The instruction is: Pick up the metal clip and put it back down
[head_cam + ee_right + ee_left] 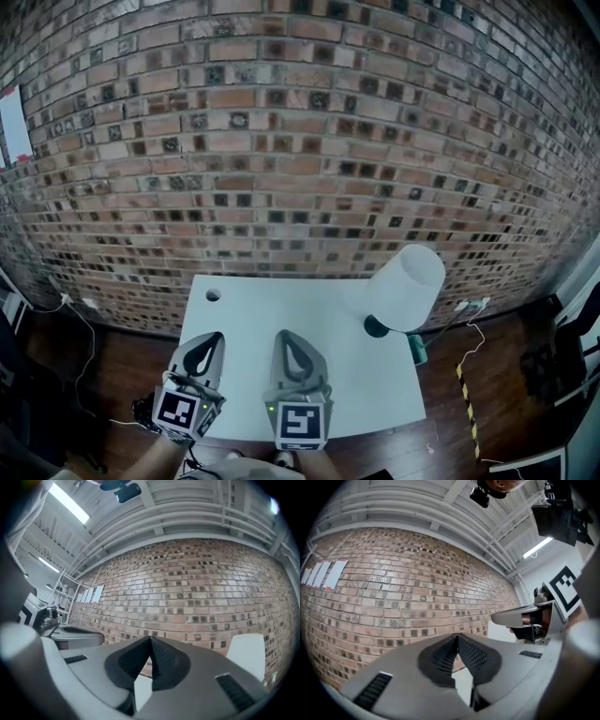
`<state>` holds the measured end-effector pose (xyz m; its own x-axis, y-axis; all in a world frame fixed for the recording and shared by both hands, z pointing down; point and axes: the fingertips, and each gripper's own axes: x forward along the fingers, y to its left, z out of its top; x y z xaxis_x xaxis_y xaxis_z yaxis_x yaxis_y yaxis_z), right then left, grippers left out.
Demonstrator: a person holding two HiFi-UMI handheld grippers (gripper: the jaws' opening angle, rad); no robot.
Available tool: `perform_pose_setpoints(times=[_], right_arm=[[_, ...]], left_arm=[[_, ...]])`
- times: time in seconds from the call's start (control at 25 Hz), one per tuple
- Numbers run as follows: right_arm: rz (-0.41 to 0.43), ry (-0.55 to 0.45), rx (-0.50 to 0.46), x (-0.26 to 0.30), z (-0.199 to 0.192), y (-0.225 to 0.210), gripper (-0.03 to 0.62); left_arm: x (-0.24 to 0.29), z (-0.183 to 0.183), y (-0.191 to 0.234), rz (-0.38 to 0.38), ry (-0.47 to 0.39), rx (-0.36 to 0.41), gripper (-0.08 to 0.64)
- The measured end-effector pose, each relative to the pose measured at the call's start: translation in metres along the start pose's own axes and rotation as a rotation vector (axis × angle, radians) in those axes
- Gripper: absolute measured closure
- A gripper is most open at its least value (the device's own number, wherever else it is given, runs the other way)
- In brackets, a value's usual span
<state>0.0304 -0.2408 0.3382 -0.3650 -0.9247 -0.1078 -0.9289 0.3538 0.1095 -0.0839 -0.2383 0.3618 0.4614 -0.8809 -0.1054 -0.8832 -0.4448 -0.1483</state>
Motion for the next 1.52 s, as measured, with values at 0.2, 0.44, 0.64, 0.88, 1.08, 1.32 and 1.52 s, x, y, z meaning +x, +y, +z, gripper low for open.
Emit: perform_pose_setpoints(times=[0.2,0.44,0.64,0.88,1.08,1.32,1.52], right_arm=[[0.014,0.042,0.073,-0.009,-0.001,0.005,0.614],[0.016,0.059,0.065,-0.017,0.003,0.019,0.614],[0.016,0.073,0.05,-0.026,0.008,0.035,0.614],[-0.059,0.119,0.015,-0.047,0.003,0.043,0.614],[-0.106,0.159,0.013,-0.074,-0.002,0.043,0.614],[-0.099,0.161,0.038,-0.121,-0.004,0.039,0.614],[-0.059,0.105,0.046,-0.194,0.011,0.032,0.614]], left_arm=[[-0.009,0.009,0.001,0.004,-0.026,0.007,0.565],[-0.021,0.018,-0.002,-0.015,-0.033,-0.009,0.565],[-0.038,0.016,0.002,-0.021,-0.031,-0.022,0.565],[-0.062,0.004,-0.004,-0.068,0.025,0.001,0.565],[-0.082,-0.018,-0.01,-0.084,0.058,-0.028,0.565],[-0.115,-0.001,-0.045,-0.077,0.032,-0.021,0.565],[-0.156,0.024,-0.107,-0.048,0.017,0.012,0.565]])
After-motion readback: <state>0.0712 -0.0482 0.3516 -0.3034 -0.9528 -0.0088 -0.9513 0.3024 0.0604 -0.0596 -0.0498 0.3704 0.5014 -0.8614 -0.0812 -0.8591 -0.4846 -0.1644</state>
